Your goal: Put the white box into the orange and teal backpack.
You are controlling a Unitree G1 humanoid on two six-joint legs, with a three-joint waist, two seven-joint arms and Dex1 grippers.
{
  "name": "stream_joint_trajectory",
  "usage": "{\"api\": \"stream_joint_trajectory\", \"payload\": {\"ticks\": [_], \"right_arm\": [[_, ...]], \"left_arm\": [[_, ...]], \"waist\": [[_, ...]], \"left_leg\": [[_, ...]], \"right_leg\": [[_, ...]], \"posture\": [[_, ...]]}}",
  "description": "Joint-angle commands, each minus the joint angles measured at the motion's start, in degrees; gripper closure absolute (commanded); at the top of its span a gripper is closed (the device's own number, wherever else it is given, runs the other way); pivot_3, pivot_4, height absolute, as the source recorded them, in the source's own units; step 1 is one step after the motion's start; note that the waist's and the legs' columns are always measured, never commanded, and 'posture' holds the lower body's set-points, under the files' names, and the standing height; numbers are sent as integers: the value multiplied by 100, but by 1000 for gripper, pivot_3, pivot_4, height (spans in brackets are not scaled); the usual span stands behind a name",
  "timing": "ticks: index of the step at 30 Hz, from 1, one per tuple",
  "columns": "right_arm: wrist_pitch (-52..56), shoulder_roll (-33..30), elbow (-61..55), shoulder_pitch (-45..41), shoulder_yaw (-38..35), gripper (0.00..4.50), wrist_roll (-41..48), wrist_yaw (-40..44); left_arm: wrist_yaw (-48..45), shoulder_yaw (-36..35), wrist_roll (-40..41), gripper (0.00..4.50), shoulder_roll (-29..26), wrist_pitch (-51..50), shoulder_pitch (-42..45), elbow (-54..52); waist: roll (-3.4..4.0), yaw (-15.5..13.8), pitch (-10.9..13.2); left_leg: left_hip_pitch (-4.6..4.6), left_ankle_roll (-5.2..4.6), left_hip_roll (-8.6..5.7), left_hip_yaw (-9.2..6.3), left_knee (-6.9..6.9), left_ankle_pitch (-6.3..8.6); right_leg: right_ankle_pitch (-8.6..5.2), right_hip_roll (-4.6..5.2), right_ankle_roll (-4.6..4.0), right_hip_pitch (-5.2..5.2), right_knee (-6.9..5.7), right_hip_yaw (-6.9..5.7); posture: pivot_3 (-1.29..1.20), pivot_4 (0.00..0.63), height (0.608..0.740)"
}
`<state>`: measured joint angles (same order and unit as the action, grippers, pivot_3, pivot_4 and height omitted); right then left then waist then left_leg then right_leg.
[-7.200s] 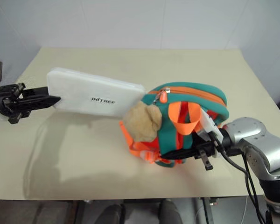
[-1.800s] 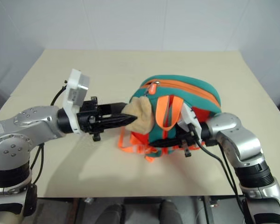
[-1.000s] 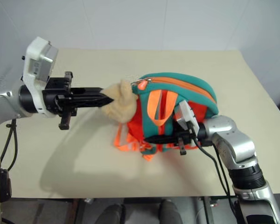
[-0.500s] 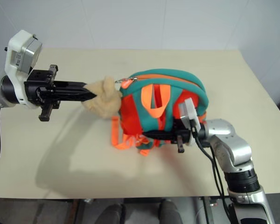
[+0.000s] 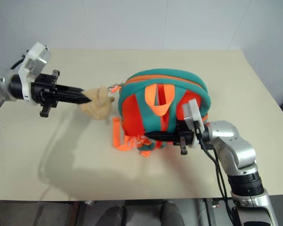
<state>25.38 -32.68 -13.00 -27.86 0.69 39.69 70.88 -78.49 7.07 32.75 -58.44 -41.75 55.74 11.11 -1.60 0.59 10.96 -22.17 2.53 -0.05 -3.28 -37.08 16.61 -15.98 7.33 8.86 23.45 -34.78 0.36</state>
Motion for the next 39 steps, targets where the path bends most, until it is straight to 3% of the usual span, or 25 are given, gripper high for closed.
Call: {"api": "stream_joint_trajectory", "payload": {"ticks": [1, 30, 35, 39], "right_arm": [[-49, -48, -195, -11, -180, 3939, 94, -75], [-43, -71, -203, -43, -105, 3939, 28, -169], [-59, -76, -223, -28, -105, 3939, 19, -175], [44, -159, -306, 34, -112, 3939, 69, -146]], "left_arm": [[-289, 122, -370, 4455, 43, 246, 10, 249], [-795, 1301, -2645, 4457, 1387, 2006, 10, 2011], [-639, 1178, -2735, 4458, 1582, 2215, 3, 2148], [-667, 583, -2173, 4458, 1750, 1664, 134, 1987]], "waist": [[0, -2, 0], [0, 0, 0], [-1, -16, -1], [-1, -36, -1]], "left_leg": [[0, 0, 0, 0, -1, 0], [1, -2, 0, 0, -7, 1], [2, -3, 0, 0, -13, 1], [1, -3, 0, -1, -18, 1]], "right_leg": [[0, 0, 0, 0, -1, 0], [0, 0, 0, 0, -10, -1], [0, 1, 0, -1, -17, -1], [0, 1, 1, 0, -22, -2]], "posture": [[0, 150, 740], [0, 150, 740], [0, 150, 740], [0, 150, 740]]}}
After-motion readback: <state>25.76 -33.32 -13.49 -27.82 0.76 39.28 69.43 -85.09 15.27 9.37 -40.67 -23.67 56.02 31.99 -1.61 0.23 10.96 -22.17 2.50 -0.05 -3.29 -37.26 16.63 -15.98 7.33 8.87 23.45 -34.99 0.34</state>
